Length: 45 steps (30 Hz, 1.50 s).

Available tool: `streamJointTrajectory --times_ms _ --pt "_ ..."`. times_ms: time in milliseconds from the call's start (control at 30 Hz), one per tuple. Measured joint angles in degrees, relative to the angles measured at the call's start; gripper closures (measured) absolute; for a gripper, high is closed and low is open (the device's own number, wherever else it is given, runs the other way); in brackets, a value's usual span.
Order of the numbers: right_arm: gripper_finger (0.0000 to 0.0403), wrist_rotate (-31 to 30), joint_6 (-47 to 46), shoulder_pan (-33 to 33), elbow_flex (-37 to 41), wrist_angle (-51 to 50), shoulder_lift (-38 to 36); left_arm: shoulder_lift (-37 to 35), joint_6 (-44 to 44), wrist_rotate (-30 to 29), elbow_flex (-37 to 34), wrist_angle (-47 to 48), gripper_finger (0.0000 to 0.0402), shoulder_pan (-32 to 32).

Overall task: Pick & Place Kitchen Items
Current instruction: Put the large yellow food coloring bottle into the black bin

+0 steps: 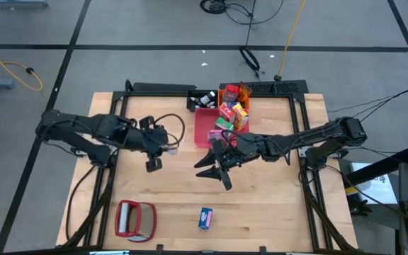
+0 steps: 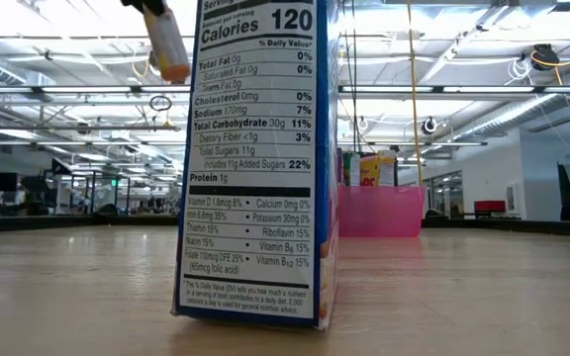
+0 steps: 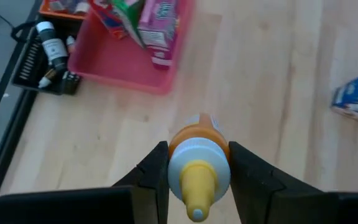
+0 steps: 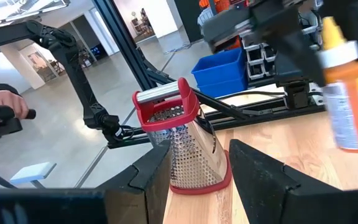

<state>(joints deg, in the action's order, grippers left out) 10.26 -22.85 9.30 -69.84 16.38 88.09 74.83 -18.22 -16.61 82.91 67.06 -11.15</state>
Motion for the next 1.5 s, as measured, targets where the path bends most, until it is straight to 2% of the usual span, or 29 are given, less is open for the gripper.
streamJointTrajectory --times_ms 300,500,733,1067,1500 --pt "0.0248 0.0 -0.02 0.0 0.0 0.0 0.0 0.59 2.1 -0.03 0.0 -2.32 0.0284 7.88" --pt "0.0248 0.0 -0.04 0.0 0.0 0.0 0.0 1.06 8.73 0.26 0.0 -8.03 0.0284 13.56" --pt "0.0248 0.0 -1.9 0.09 0.0 0.0 0.0 2.64 14.2 3.32 -0.13 -12.8 0.0284 21.63" --pt "0.0248 -0.17 -1.97 0.17 0.0 0.01 0.0 11.22 20.73 8.26 -0.04 -18.18 0.0284 31.42" --pt "0.0248 -1.01 -3.5 0.56 0.0 -0.33 0.0 23.7 17.97 8.96 -0.09 -28.34 0.0284 40.57"
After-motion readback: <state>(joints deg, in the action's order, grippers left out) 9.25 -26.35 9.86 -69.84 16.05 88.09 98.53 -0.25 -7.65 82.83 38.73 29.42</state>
